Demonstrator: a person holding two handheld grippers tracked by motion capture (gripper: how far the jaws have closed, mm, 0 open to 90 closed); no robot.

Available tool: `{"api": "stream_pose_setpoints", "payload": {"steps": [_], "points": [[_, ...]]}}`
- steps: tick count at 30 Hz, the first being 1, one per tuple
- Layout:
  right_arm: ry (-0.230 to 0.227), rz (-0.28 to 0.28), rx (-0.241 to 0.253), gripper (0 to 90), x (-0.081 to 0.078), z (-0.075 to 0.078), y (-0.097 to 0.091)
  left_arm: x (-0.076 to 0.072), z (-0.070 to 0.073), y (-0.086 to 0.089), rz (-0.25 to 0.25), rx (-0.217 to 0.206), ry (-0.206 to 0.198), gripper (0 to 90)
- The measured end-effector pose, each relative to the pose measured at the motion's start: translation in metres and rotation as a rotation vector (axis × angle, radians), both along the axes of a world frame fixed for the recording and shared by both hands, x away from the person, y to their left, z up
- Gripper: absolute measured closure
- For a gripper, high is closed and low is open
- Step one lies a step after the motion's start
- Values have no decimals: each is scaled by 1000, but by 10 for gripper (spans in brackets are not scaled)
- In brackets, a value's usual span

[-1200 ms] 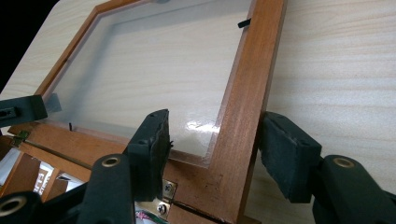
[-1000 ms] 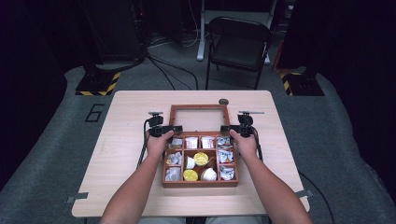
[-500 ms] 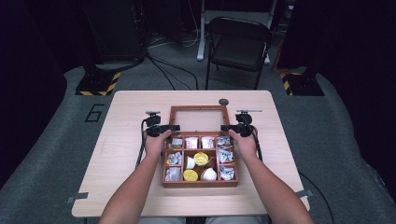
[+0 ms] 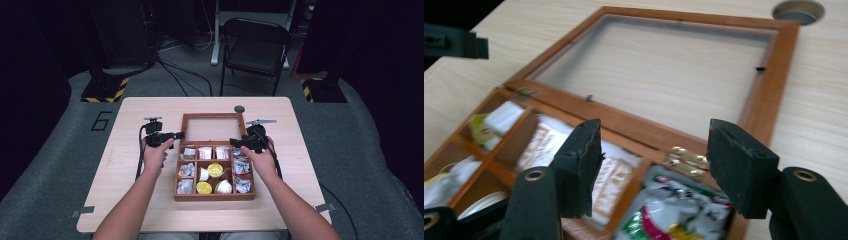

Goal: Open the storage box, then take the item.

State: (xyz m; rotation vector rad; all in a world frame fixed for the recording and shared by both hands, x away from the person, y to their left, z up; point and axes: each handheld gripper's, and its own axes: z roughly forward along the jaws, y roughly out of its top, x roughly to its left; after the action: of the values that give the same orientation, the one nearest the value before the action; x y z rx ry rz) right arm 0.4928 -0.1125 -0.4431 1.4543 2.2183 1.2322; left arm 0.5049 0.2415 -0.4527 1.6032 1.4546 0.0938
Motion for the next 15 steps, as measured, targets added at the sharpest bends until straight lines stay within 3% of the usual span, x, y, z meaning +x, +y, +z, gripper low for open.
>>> {"api": "stream_pose_setpoints", "payload": {"steps": [3,6,8,13,15], "points": [[-40,41,-21,406,-12,7,8,-15,6,7,-33,-14,-20,361],[-68,63,-58,411,-19,11,13,-32,7,13,-30,-8,-33,361],[-60,72,-55,407,-21,12,16,-39,10,15,-48,27,-43,361],[-22,113,-72,403,-25,11,25,-50,16,19,-43,-1,-75,361],[-29,125,-90,408,-27,11,28,-52,20,20,-49,-1,-89,361]]}}
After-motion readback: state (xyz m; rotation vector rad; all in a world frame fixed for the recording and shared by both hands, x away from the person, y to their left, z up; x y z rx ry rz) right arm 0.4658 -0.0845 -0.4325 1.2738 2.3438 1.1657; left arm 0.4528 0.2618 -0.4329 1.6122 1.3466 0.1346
